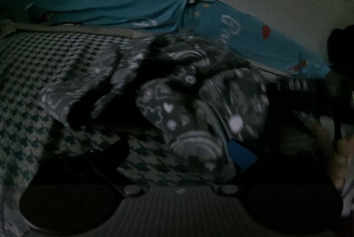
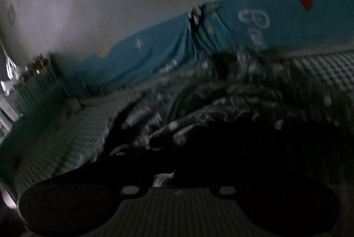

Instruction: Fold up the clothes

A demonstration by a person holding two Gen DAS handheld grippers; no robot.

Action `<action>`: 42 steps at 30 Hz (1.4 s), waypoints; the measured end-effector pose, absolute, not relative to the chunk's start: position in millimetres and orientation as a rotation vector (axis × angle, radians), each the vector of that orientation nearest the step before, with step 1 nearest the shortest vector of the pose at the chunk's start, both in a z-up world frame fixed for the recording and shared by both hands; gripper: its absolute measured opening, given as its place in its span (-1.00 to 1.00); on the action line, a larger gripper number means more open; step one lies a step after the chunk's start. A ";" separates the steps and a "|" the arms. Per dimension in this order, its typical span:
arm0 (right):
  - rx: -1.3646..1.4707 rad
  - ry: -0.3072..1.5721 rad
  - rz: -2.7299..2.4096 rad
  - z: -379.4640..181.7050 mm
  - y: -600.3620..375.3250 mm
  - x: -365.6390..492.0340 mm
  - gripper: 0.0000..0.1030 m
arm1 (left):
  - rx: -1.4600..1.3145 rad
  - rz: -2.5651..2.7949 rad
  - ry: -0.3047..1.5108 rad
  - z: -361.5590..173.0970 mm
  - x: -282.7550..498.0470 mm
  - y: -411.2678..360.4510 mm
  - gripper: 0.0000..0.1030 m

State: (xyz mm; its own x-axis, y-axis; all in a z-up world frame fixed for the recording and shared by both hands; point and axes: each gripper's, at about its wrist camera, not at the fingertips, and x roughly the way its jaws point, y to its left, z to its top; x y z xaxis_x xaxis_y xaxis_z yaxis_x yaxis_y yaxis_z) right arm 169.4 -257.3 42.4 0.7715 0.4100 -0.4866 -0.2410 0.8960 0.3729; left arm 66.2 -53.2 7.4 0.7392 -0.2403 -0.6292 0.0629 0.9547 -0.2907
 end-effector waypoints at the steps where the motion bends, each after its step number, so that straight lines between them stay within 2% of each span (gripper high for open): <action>1: 0.310 0.580 0.363 45.6 -259.1 173.0 -0.74 | -0.249 -0.181 0.722 7.6 66.5 -56.9 0.94; 8: 0.424 0.521 0.386 59.6 -277.4 202.4 -0.74 | -0.173 -0.211 0.734 2.2 83.4 -79.7 0.94; 16: 0.478 0.461 0.392 70.4 -297.8 229.5 -0.75 | -0.208 -0.190 0.721 5.0 141.3 -78.5 0.94; 21: 0.523 0.426 0.382 72.7 -312.4 243.7 -0.75 | -0.129 -0.140 0.699 9.9 178.6 -75.8 0.94; 32: 0.422 0.417 0.241 63.4 -316.4 276.6 -0.73 | -0.102 -0.125 0.710 12.1 245.2 -56.3 0.94; 42: 0.356 0.431 0.266 65.0 -325.3 266.6 -0.70 | -0.176 -0.126 0.746 5.8 294.3 -51.7 0.97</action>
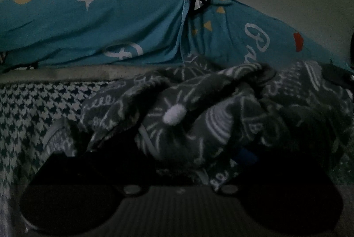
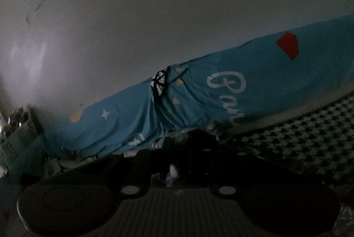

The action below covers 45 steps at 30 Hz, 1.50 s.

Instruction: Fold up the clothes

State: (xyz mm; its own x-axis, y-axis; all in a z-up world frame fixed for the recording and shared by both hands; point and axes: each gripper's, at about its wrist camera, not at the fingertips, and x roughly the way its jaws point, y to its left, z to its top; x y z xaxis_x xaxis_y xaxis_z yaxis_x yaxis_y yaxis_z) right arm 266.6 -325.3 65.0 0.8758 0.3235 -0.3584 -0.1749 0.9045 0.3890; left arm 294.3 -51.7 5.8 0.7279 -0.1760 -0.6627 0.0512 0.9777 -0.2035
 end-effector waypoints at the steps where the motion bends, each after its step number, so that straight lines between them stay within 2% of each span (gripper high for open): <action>1: 0.354 0.437 0.272 65.1 -325.6 266.8 -0.70 | -0.180 -0.126 0.750 5.5 296.6 -50.8 0.97; 8: 0.355 0.479 0.271 67.5 -330.8 264.1 -0.47 | -0.276 -0.116 0.784 1.1 308.4 -37.2 0.97; 17: 0.166 0.389 0.299 85.8 -313.2 225.2 -0.47 | -0.325 -0.110 0.814 -3.9 317.8 -33.0 0.96; 22: 0.087 0.398 0.424 85.5 -290.5 208.1 -0.47 | -0.331 -0.107 0.820 -6.4 320.9 -33.1 0.96; 31: -0.045 0.513 0.581 54.4 -236.2 200.0 -0.47 | -0.339 -0.104 0.822 -13.4 321.8 -35.9 0.96; 45: -0.137 0.564 0.509 16.5 -200.5 227.3 -0.46 | -0.343 -0.106 0.831 -14.4 323.8 -34.2 0.96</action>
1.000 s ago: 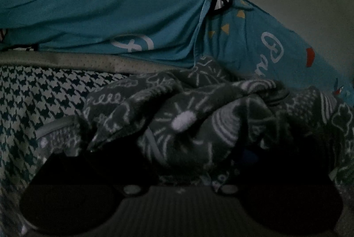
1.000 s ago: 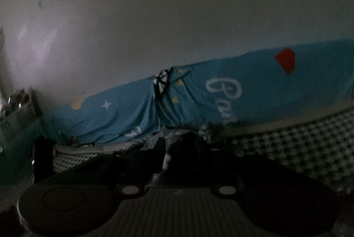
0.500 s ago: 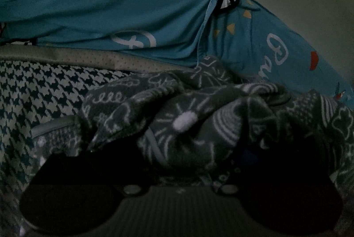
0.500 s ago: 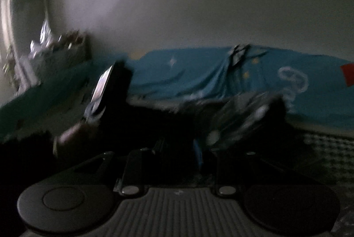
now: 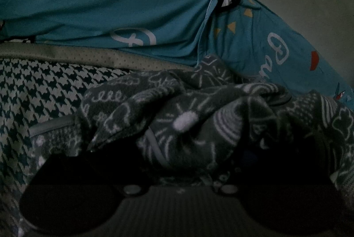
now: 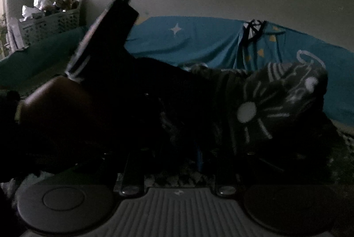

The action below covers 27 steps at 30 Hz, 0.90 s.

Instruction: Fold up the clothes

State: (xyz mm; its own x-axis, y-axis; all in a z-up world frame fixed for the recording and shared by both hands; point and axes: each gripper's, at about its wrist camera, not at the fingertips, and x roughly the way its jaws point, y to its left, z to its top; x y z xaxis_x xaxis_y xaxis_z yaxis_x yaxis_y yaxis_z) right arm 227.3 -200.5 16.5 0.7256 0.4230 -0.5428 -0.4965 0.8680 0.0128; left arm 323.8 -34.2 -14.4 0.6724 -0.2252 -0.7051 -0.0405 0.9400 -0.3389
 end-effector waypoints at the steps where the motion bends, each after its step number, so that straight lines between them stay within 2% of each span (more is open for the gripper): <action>1: -0.142 0.560 0.503 14.0 -198.2 229.5 -0.46 | -0.341 -0.107 0.831 -14.7 323.6 -34.0 0.96; 6: -0.177 0.551 0.474 4.0 -188.7 234.8 -0.47 | -0.343 -0.101 0.831 -16.1 324.8 -33.8 0.96; 8: -0.175 0.548 0.474 2.7 -187.1 234.8 -0.74 | -0.346 -0.099 0.832 -16.7 325.5 -34.1 0.96; 10: -0.173 0.547 0.476 3.8 -186.3 233.7 -0.81 | -0.349 -0.098 0.836 -16.9 325.7 -34.7 0.96; 18: -0.106 0.500 0.587 35.0 -187.8 207.7 -0.83 | -0.340 -0.115 0.814 4.7 303.0 -34.0 0.94; 27: 0.018 0.435 0.716 73.1 -177.6 157.3 -0.83 | -0.332 -0.126 0.712 46.2 231.6 -23.9 0.99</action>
State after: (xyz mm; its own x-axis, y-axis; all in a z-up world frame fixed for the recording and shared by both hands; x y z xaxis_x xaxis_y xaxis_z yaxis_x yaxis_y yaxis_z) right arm 157.3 -177.6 73.1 0.6691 0.6388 -0.3796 -0.6316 0.7581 0.1624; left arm 231.6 -23.9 46.2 0.7521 -0.2248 -0.6196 0.0006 0.9403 -0.3403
